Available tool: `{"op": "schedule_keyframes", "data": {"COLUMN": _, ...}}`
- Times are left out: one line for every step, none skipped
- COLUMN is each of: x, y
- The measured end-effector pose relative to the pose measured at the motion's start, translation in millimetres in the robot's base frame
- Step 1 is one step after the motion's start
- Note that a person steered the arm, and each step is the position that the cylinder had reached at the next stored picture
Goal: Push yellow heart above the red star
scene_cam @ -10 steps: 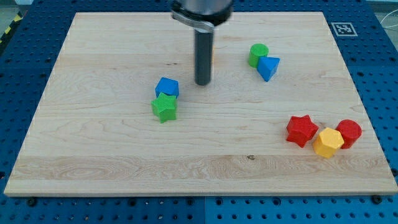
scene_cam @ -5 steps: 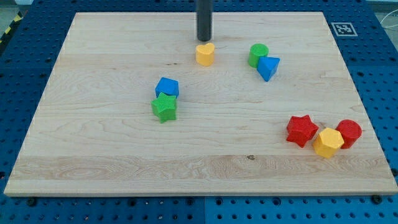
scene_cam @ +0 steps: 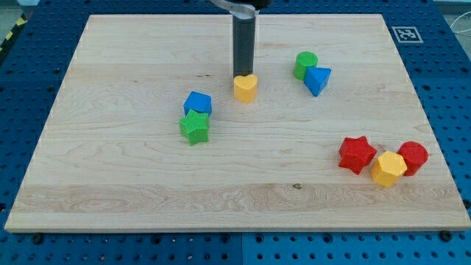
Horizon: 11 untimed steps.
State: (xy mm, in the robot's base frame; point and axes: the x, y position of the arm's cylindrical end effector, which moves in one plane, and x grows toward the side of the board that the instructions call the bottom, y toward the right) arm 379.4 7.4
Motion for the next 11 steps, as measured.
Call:
{"op": "schedule_keyframes", "data": {"x": 18.1, "y": 0.4}}
{"op": "schedule_keyframes", "data": {"x": 32.7, "y": -15.6}}
{"op": "schedule_keyframes", "data": {"x": 46.1, "y": -24.8}}
{"op": "schedule_keyframes", "data": {"x": 53.3, "y": -10.3}}
{"op": "schedule_keyframes", "data": {"x": 60.4, "y": 21.7}}
{"op": "schedule_keyframes", "data": {"x": 66.7, "y": 51.9}}
{"op": "schedule_keyframes", "data": {"x": 90.9, "y": 57.0}}
{"op": "schedule_keyframes", "data": {"x": 112.1, "y": 40.4}}
{"op": "schedule_keyframes", "data": {"x": 117.0, "y": 42.1}}
{"op": "schedule_keyframes", "data": {"x": 117.0, "y": 59.9}}
{"op": "schedule_keyframes", "data": {"x": 138.4, "y": 54.7}}
